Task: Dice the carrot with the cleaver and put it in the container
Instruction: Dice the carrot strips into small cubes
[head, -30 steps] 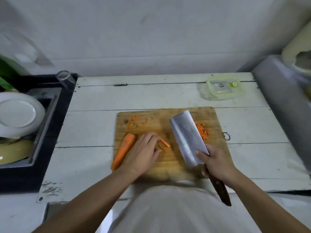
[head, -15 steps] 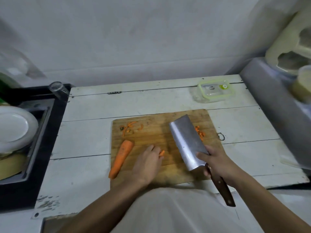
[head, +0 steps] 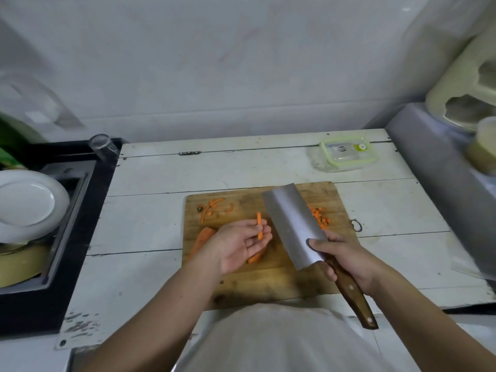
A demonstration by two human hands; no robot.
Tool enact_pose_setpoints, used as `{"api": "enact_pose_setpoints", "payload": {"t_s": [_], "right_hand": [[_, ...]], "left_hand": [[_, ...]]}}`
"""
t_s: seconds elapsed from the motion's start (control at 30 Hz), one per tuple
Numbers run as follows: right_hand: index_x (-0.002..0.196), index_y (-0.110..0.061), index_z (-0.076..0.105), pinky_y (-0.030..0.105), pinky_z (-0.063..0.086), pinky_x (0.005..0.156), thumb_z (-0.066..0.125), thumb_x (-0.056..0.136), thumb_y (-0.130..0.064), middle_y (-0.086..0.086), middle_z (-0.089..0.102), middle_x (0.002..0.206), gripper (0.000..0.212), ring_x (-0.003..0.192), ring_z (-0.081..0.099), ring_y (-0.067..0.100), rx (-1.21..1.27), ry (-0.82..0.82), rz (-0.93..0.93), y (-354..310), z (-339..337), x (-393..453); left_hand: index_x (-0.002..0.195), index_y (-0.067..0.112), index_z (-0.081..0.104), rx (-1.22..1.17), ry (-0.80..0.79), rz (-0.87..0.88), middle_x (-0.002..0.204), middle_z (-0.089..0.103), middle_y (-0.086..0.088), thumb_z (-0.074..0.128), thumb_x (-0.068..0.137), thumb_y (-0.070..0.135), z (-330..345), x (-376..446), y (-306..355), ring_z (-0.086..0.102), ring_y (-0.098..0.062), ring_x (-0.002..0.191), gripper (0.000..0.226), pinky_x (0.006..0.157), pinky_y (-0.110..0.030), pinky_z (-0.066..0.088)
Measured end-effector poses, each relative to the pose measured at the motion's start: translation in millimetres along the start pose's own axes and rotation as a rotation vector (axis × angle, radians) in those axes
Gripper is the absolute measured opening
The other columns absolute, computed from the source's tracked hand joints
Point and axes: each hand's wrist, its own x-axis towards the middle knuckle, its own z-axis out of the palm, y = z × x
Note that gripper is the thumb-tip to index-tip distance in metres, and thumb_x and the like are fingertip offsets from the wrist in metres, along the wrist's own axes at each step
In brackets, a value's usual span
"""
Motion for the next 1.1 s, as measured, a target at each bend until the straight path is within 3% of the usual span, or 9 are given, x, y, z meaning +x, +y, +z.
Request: {"api": "enact_pose_setpoints", "payload": {"t_s": [0.1, 0.17, 0.23, 0.3, 0.47, 0.63, 0.83, 0.93, 1.1], "right_hand": [[0.095, -0.011, 0.061, 0.025, 0.032, 0.040, 0.065, 0.095, -0.018, 0.006, 0.045, 0.056, 0.008, 0.041, 0.041, 0.020, -0.014, 0.063, -0.009, 3.1, -7.5, -5.3], [0.093, -0.011, 0.060, 0.026, 0.031, 0.042, 0.062, 0.097, -0.017, 0.004, 0.049, 0.053, 0.008, 0.041, 0.042, 0.020, -0.070, 0.095, -0.021, 4.2, -9.1, -9.4], [0.096, -0.009, 0.059, 0.026, 0.032, 0.043, 0.058, 0.099, -0.016, 0.002, 0.053, 0.052, 0.007, 0.041, 0.042, 0.020, -0.119, 0.116, -0.028, 3.9, -7.3, -13.1], [0.101, -0.006, 0.059, 0.026, 0.032, 0.043, 0.056, 0.100, -0.014, 0.002, 0.056, 0.052, 0.009, 0.040, 0.043, 0.019, -0.149, 0.119, -0.023, 4.7, -5.8, -15.2], [0.109, -0.004, 0.061, 0.027, 0.036, 0.043, 0.058, 0.100, -0.014, 0.012, 0.058, 0.072, 0.014, 0.043, 0.045, 0.023, -0.159, 0.134, -0.058, 14.9, -10.5, -16.7], [0.082, -0.014, 0.053, 0.036, 0.041, 0.048, 0.055, 0.099, -0.016, 0.009, 0.050, 0.051, 0.016, 0.044, 0.053, 0.030, -0.451, 0.271, -0.108, 23.8, -4.4, -18.1], [0.102, -0.024, 0.060, 0.026, 0.043, 0.049, 0.050, 0.100, -0.032, -0.005, 0.063, 0.069, 0.013, 0.058, 0.061, 0.015, -0.955, 0.470, -0.145, 33.0, 10.2, -7.2], [0.106, -0.020, 0.059, 0.028, 0.036, 0.052, 0.045, 0.103, -0.036, 0.001, 0.066, 0.086, 0.021, 0.075, 0.062, 0.021, -1.170, 0.489, -0.152, 32.3, 16.8, -5.6], [0.115, -0.022, 0.054, 0.036, 0.049, 0.064, 0.037, 0.105, -0.034, 0.006, 0.066, 0.094, 0.024, 0.084, 0.065, 0.028, -1.333, 0.416, -0.189, 37.8, 36.3, -3.5]], "left_hand": [[0.112, -0.002, 0.070, 0.383, 0.175, 0.077, 0.098, 0.072, -0.013, 0.063, 0.098, -0.001, -7.7, 9.4, -1.3, 0.072, -0.022, 0.087, 0.016, 0.073, -0.029, 0.063], [0.102, 0.012, 0.076, 1.119, 0.367, 0.274, 0.094, 0.073, -0.002, 0.065, 0.099, 0.015, -12.9, 17.9, -4.7, 0.070, -0.017, 0.087, 0.012, 0.078, -0.032, 0.060], [0.097, 0.017, 0.077, 1.626, 0.401, 0.465, 0.097, 0.071, -0.001, 0.061, 0.100, 0.024, -15.5, 23.1, -13.9, 0.068, -0.020, 0.095, 0.017, 0.083, -0.036, 0.056], [0.105, 0.017, 0.074, 1.793, 0.371, 0.558, 0.106, 0.066, -0.004, 0.057, 0.101, 0.029, -16.5, 26.5, -26.2, 0.062, -0.024, 0.106, 0.021, 0.090, -0.039, 0.053], [0.120, 0.019, 0.066, 1.792, 0.331, 0.632, 0.119, 0.059, -0.002, 0.055, 0.101, 0.044, -24.3, 31.2, -45.5, 0.051, -0.023, 0.118, 0.033, 0.103, -0.035, 0.043], [0.121, 0.020, 0.063, 1.739, 0.232, 0.680, 0.119, 0.053, 0.002, 0.059, 0.101, 0.031, -26.4, 31.2, -68.8, 0.052, -0.019, 0.115, 0.022, 0.096, -0.032, 0.045], [0.124, 0.020, 0.066, 1.737, 0.172, 0.872, 0.114, 0.056, 0.003, 0.060, 0.100, 0.035, -25.7, 43.8, -68.3, 0.051, -0.015, 0.110, 0.029, 0.094, -0.028, 0.048], [0.136, 0.022, 0.060, 1.673, 0.175, 0.853, 0.120, 0.054, 0.005, 0.060, 0.099, 0.040, -34.7, 37.5, -69.4, 0.048, -0.010, 0.113, 0.041, 0.097, -0.028, 0.048], [0.133, 0.020, 0.064, 1.574, 0.215, 0.801, 0.118, 0.053, 0.007, 0.066, 0.097, 0.029, -46.6, 32.1, -75.7, 0.048, -0.006, 0.108, 0.036, 0.093, -0.027, 0.049]]}}
